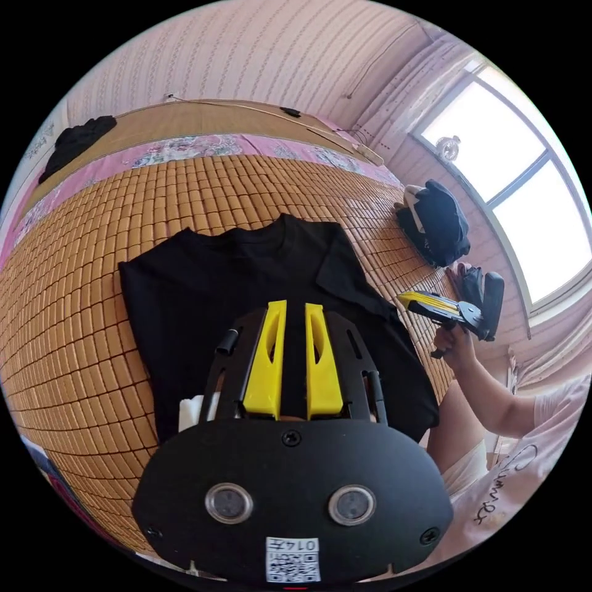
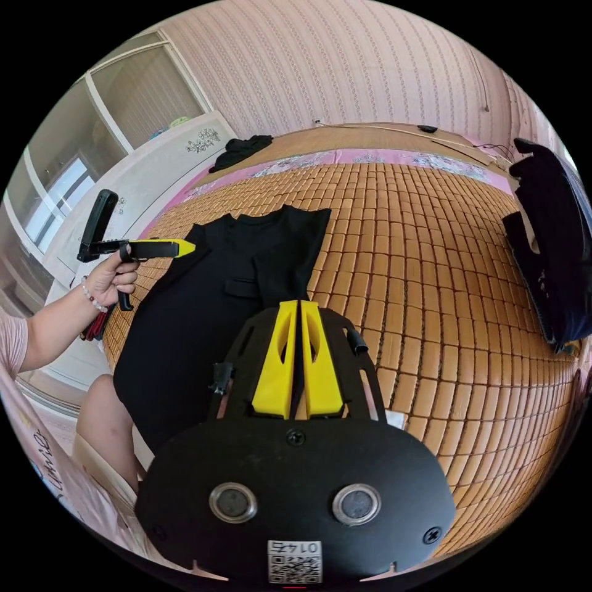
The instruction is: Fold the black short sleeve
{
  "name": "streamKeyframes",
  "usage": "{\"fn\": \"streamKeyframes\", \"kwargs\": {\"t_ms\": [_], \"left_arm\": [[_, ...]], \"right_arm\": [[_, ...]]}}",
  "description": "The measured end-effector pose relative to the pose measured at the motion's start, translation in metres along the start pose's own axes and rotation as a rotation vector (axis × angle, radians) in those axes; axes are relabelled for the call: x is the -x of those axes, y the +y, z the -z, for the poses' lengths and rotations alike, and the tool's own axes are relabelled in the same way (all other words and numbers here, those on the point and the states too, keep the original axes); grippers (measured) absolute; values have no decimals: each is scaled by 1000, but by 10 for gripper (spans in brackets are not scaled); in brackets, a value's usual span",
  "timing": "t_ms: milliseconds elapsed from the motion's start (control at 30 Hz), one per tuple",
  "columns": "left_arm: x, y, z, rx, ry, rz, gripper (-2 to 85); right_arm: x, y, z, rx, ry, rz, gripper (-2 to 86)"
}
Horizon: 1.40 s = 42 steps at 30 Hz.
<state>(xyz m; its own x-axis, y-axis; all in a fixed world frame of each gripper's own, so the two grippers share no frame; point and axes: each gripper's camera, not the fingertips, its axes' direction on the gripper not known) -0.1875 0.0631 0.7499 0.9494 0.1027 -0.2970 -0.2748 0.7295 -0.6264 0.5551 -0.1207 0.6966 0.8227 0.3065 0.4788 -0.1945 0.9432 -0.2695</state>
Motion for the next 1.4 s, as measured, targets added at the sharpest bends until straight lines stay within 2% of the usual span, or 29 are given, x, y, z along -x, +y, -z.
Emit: {"fn": "streamKeyframes", "kwargs": {"t_ms": [133,233,400,467,567,633,833,967,1100,1200,1267,1400], "left_arm": [[60,16,33,-104,-134,125,60],[99,17,47,-142,-183,199,71],[142,6,45,-159,-181,302,103],[158,-4,33,-102,-124,347,87],[164,-14,23,-39,-88,344,20],[164,-18,26,-24,-93,336,8],[143,-10,91,-246,-30,239,-5],[111,31,145,-283,40,80,-8],[77,97,177,-217,75,-39,-9],[58,165,174,-117,127,-36,-9],[48,215,152,1,139,-15,-9],[46,264,110,149,170,66,-9]], "right_arm": [[-4,-44,-20,49,35,70,73],[-19,-80,-41,75,36,39,94],[-46,-119,-70,136,-5,-74,91],[-46,-130,-73,157,53,-78,58],[-48,-140,-73,178,-5,-57,9],[-48,-146,-70,176,6,-38,2],[-51,-157,-14,11,-57,-55,-3],[-39,-126,52,-92,-170,-3,-3],[-21,-63,103,-98,-237,53,-3],[-9,3,115,-14,-255,43,-3],[-5,55,92,134,-248,-21,-2],[-6,109,45,293,-255,-176,1]]}}
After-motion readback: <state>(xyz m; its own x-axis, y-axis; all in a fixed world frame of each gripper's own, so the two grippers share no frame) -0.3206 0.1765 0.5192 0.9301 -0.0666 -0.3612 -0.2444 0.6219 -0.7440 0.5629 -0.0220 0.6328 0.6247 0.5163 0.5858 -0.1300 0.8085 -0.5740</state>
